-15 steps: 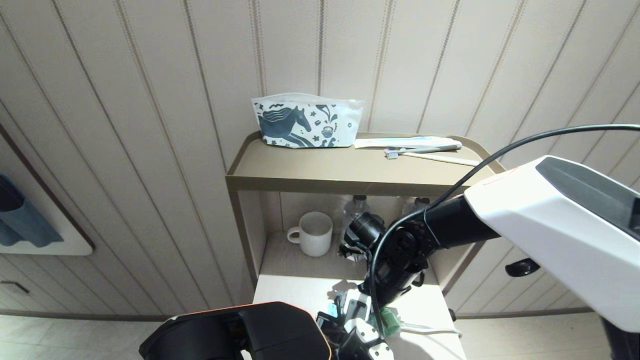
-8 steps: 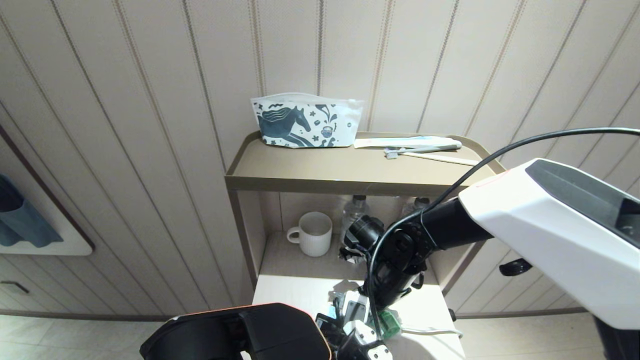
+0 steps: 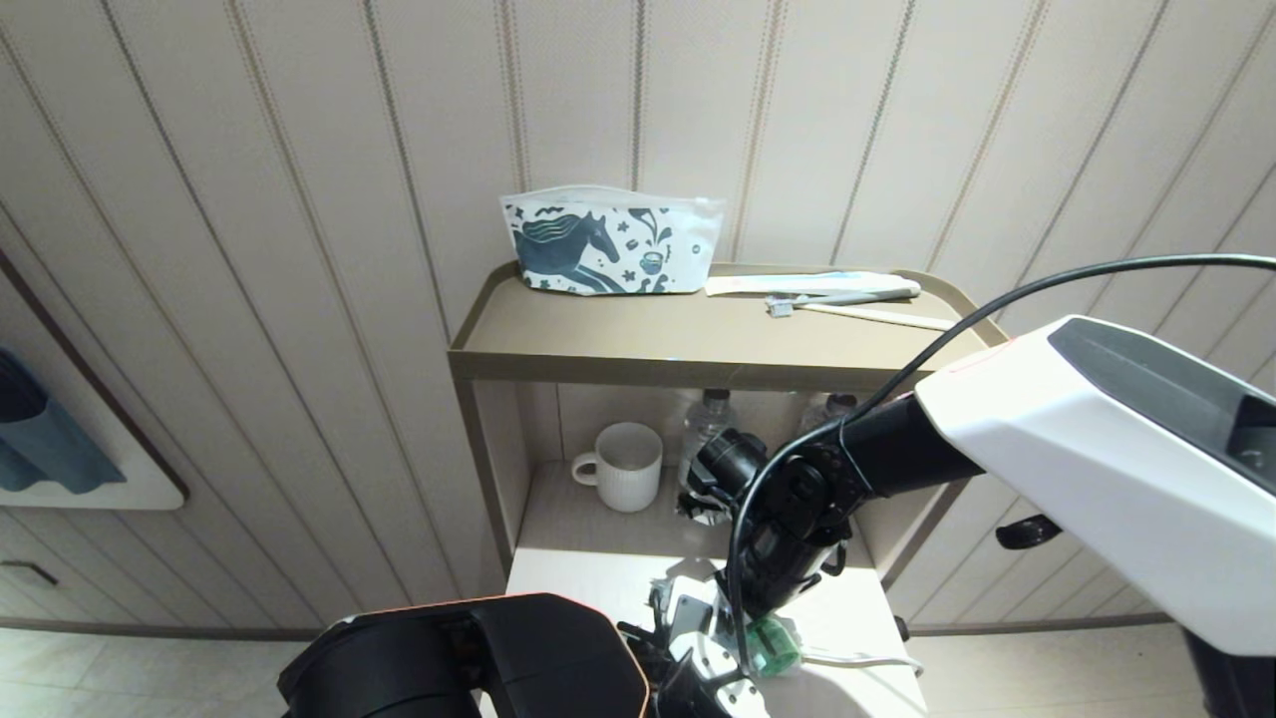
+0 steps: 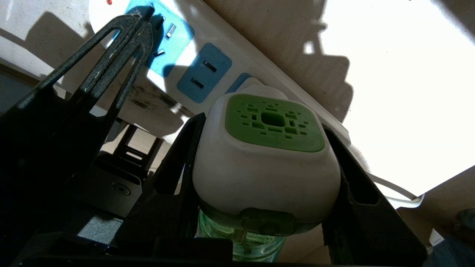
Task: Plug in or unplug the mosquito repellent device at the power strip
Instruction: Hold the socket with your left hand and unplug it with your right hand
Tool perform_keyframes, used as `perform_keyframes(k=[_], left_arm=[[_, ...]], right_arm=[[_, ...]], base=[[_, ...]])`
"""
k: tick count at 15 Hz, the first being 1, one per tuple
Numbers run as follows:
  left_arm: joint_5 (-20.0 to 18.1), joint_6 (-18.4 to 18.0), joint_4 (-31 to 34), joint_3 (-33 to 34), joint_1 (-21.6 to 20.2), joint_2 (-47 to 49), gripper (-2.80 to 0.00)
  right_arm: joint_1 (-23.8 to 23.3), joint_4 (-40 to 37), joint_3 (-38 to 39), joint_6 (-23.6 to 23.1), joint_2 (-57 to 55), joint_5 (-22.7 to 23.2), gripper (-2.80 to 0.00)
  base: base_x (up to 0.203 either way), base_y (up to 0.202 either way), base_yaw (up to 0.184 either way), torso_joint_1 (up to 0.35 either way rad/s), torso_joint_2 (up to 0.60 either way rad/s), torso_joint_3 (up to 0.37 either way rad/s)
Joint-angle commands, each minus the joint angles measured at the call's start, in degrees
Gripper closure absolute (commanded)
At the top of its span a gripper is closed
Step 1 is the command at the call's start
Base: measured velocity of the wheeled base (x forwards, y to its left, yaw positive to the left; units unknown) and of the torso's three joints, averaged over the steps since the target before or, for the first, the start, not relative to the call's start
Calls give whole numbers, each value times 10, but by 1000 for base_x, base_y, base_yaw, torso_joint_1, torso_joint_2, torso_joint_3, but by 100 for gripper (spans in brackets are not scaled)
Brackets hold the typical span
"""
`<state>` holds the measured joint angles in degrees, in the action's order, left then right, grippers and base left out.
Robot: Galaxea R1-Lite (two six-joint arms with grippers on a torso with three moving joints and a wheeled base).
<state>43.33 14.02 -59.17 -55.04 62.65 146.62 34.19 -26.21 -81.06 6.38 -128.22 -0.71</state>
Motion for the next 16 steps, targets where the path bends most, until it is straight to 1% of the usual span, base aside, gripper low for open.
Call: perform_keyframes(k=[1, 12, 15, 16], left_arm=[[2, 0, -2, 4, -1, 4, 0], [-5, -9, 6, 3, -1, 2, 0], [-6, -9, 5, 3, -1, 2, 0], [-6, -9, 5, 3, -1, 2, 0]], right_arm=[[0, -2, 0, 0, 0, 1, 0], [4, -2, -10, 1, 13, 0, 0], [8, -2, -16, 21, 24, 0, 0], [8, -2, -16, 21, 24, 0, 0]], base=[[0, 0, 0, 0, 0, 0], [0, 0, 0, 0, 0, 0], [0, 0, 0, 0, 0, 0], [0, 0, 0, 0, 0, 0]])
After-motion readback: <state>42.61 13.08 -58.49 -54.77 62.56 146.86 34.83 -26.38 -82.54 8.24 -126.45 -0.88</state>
